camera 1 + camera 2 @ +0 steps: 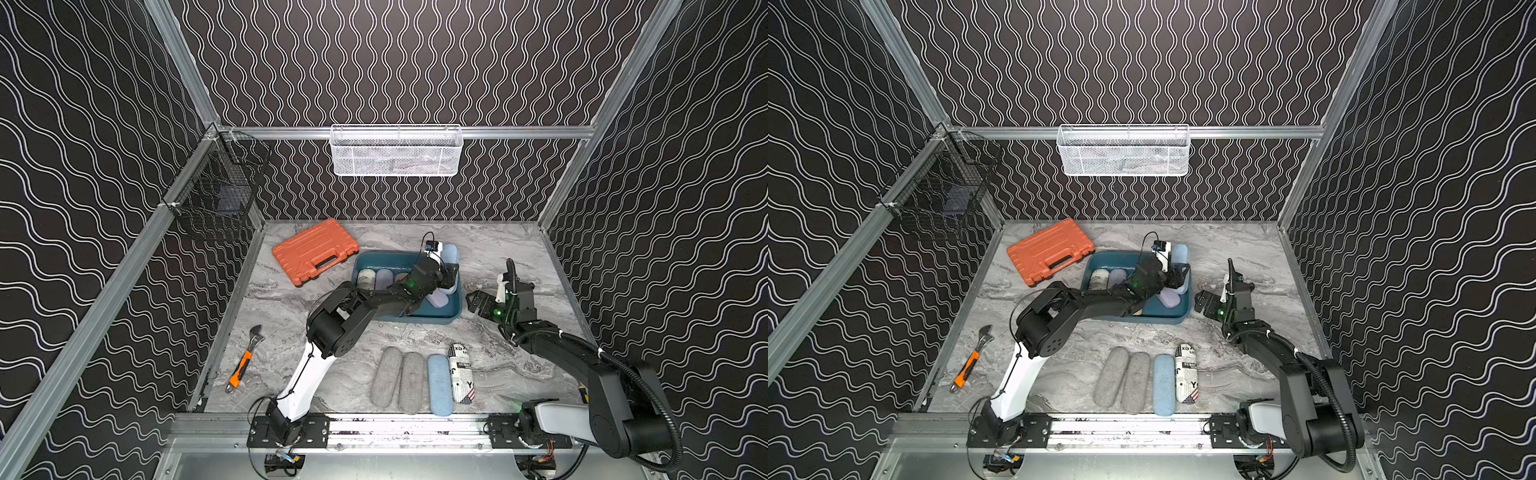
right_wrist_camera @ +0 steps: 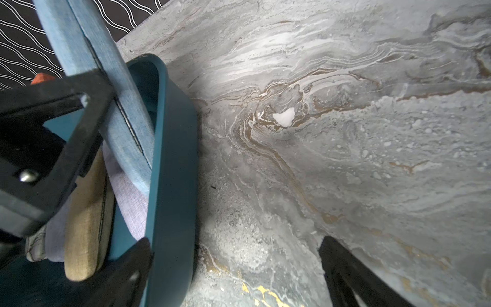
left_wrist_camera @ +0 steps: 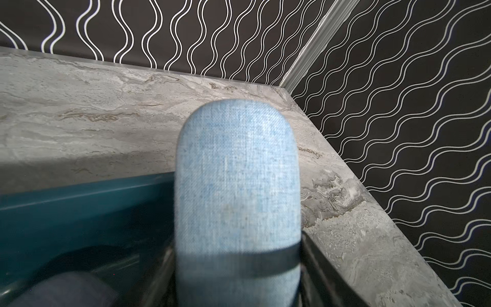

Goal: Put the glasses cases into the storage boxes
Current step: Place the glasses case in the storage box.

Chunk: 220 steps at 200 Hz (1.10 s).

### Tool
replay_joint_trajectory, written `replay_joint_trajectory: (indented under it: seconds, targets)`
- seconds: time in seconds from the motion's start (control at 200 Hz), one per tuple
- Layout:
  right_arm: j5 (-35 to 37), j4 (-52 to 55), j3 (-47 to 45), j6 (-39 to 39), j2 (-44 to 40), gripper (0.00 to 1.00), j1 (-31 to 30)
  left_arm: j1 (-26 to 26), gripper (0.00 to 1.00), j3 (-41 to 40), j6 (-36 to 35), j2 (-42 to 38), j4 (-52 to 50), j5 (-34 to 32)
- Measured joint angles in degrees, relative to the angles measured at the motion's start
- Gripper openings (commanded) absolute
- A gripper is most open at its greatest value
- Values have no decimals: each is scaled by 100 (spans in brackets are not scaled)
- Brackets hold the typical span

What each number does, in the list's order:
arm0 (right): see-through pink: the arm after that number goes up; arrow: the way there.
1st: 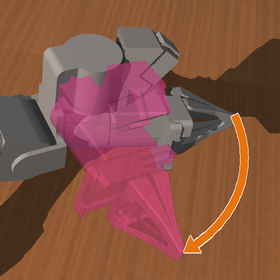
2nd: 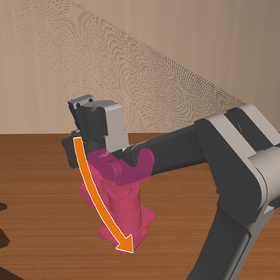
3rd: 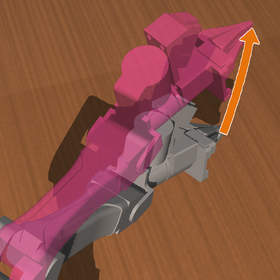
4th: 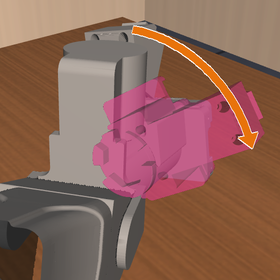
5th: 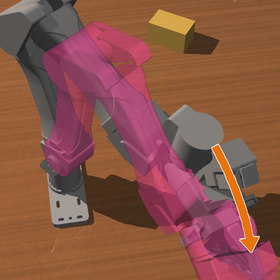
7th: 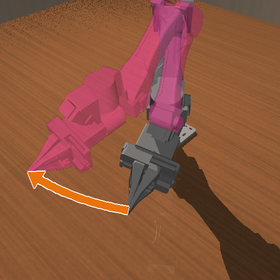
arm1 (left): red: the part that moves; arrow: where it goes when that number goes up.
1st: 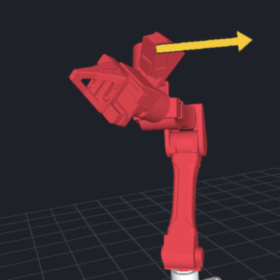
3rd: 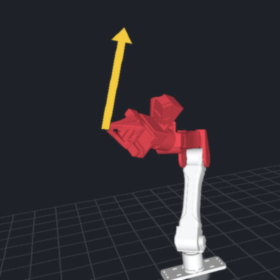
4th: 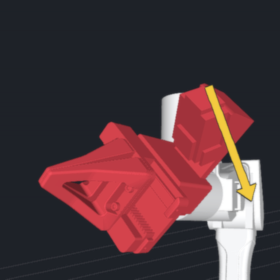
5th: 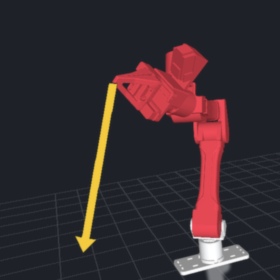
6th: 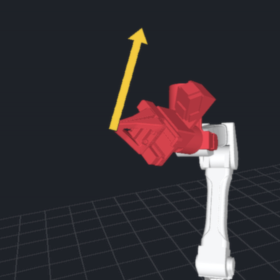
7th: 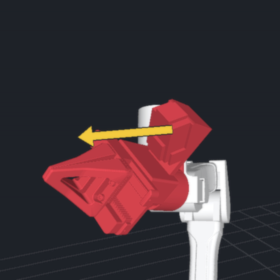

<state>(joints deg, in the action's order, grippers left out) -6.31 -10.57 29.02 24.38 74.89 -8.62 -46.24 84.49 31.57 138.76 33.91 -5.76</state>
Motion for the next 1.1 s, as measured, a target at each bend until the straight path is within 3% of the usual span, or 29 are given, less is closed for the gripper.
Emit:
replay_joint_trajectory:
  seconds: [0.586,1.101]
  targets:
    - [-22,-4,22,0,74,100,4,9,59,-717,129,-581,-442,-33]
    - [-44,-9,28,0,133,100,4,4,59,-640,-645,-890,-1110,811]
